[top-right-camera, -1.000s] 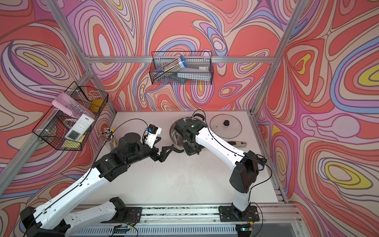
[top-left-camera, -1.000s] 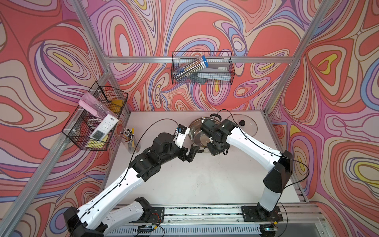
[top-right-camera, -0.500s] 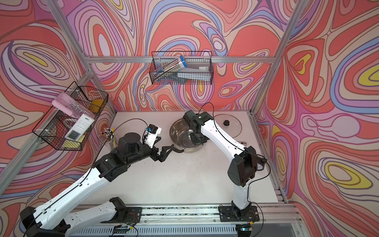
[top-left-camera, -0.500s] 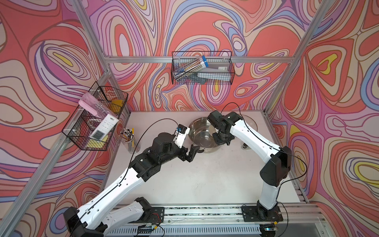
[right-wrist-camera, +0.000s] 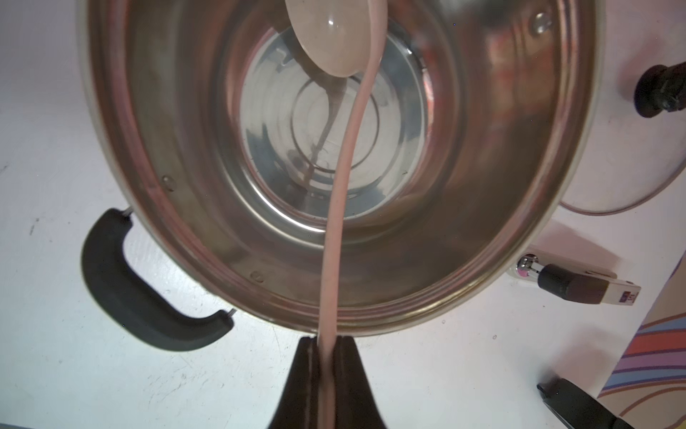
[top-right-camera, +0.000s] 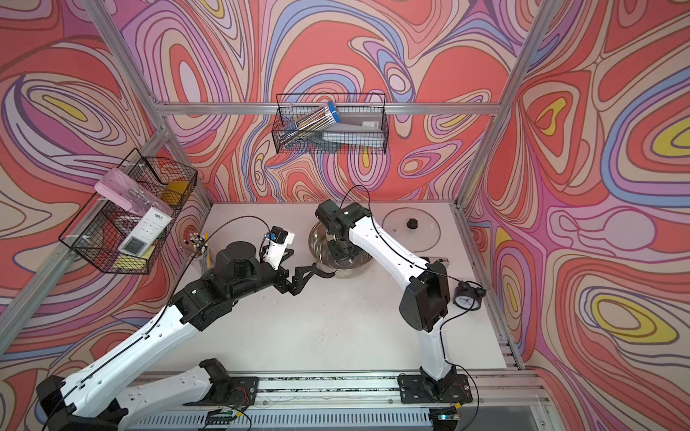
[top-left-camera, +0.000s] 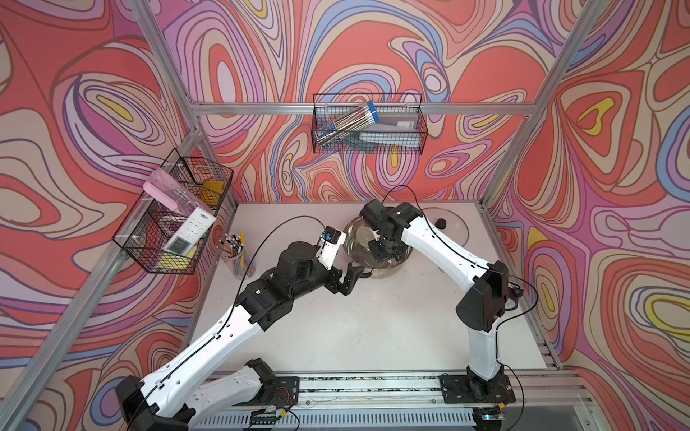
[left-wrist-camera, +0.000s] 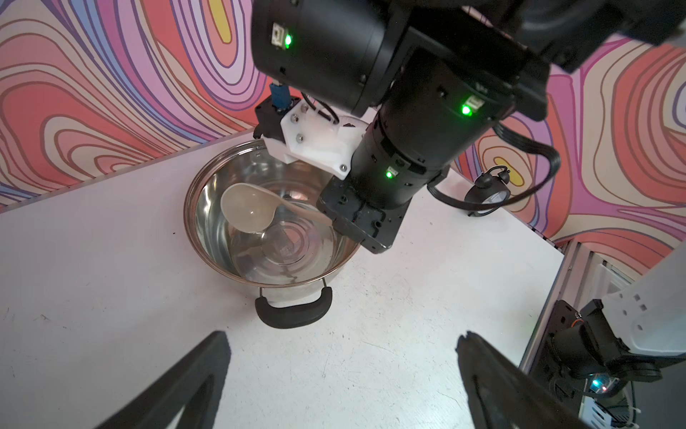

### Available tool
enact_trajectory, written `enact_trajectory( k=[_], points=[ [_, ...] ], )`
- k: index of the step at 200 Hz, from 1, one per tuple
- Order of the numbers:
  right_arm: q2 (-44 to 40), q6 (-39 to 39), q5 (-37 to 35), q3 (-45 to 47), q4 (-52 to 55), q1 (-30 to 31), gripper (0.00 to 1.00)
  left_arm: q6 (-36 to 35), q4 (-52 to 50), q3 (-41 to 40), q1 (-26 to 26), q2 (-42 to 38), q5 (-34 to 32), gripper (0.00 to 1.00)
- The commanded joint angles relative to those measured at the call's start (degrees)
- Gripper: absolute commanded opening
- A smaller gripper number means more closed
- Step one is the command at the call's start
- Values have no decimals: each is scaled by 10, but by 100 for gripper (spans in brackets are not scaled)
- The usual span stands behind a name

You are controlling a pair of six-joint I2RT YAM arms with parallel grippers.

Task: Stir the soup with a spoon
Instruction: Stir the soup in the pan with a stick.

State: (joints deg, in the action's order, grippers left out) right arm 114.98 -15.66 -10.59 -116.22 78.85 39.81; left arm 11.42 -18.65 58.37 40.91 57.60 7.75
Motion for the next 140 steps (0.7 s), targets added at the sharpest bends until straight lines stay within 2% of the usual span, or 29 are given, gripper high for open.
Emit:
enact_trajectory(
  k=[1, 46, 92, 140],
  points=[
    [-13, -13, 6, 19, -5, 13, 0, 3, 7, 1, 2, -1, 0, 99],
    [-78, -31, 10, 104, -16, 23, 0, 4, 13, 1, 3, 2, 3, 99],
    [-132, -39, -45, 204, -16, 20, 0, 6, 16, -1, 4, 4, 5, 99],
    [-157, -42, -51, 213, -30, -27, 0, 5, 10, 2, 6, 2, 5, 99]
  ],
)
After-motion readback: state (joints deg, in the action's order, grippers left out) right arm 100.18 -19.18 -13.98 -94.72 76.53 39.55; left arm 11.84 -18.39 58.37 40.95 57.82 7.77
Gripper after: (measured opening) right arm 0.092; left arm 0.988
